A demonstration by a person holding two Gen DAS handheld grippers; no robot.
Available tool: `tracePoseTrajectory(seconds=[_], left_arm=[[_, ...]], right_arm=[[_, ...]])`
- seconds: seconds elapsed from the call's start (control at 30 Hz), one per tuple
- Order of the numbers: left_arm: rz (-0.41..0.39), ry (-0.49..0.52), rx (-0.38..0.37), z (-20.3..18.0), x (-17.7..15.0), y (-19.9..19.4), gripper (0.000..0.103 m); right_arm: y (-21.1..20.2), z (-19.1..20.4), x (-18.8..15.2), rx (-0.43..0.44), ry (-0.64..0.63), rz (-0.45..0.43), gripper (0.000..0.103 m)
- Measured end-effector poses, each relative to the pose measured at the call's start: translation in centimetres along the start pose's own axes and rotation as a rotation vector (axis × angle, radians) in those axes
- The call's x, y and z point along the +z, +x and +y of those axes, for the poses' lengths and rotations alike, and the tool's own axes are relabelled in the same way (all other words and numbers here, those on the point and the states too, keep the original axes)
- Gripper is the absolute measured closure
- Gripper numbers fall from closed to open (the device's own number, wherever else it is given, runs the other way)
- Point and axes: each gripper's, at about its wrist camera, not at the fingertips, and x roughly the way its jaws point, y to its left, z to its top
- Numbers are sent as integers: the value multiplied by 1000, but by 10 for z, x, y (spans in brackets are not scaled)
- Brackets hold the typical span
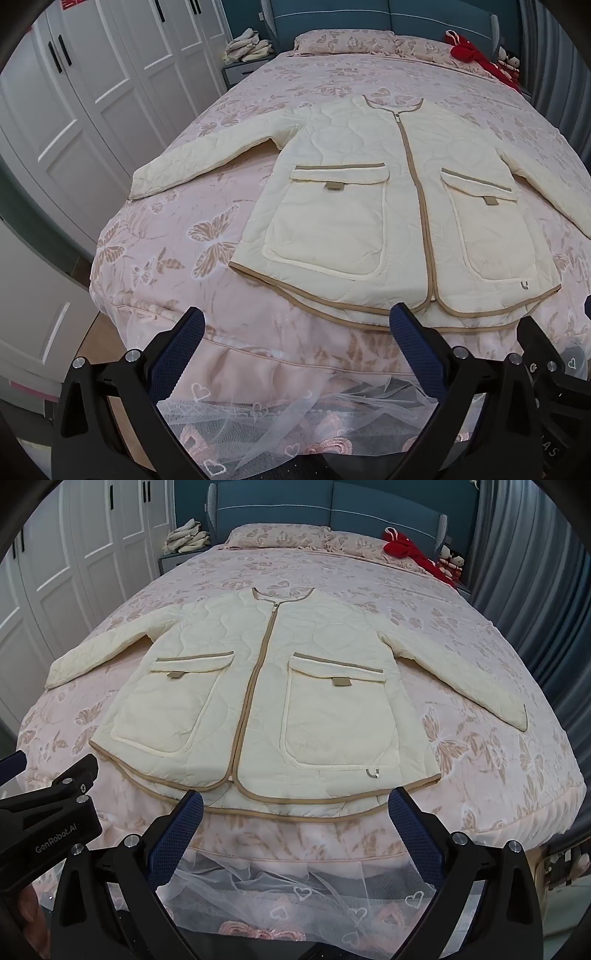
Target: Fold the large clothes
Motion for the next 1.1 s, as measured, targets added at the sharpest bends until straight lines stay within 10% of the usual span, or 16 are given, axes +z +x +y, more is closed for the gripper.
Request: tracePoseTrajectory(seconds=[0.77,1.1], left_arm=[[21,-7,-30,1,3,10,5],[54,-80,-103,4,34,46,5]], right_arm=[[14,-12,1,12,28,18,5],[78,-158,34,-45,301,24,5]])
